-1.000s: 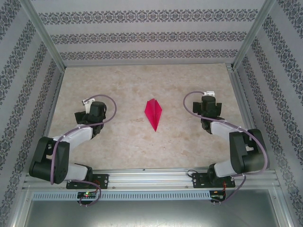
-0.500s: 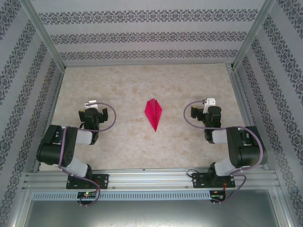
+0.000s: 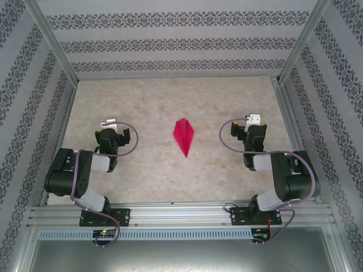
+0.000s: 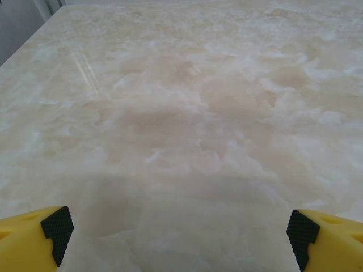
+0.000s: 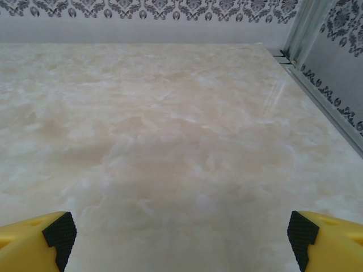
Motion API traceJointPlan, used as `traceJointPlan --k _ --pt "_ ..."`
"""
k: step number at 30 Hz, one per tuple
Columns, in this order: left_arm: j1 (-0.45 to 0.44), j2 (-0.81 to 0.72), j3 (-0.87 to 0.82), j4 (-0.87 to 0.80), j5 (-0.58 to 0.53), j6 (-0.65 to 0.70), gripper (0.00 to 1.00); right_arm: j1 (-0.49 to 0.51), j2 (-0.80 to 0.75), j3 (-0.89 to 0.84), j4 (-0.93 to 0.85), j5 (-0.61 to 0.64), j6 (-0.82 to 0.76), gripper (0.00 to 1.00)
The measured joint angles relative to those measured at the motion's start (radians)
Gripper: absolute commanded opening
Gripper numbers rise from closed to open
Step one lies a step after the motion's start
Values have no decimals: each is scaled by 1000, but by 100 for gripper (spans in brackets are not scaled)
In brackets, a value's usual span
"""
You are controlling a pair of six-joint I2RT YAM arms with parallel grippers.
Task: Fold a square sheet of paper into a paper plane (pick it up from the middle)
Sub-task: Reset both arms
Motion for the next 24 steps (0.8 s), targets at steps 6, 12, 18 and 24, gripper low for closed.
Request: traceJointPlan --k 6,12,18,24 --pt "0 0 0 0 0 0 100 0 0 0 3 8 0 98" --pt "0 0 0 0 0 0 100 -1 0 0 4 7 3 98" --pt "0 0 0 0 0 0 100 -1 0 0 4 7 3 98" --pt "0 0 0 0 0 0 100 -1 0 0 3 6 3 98"
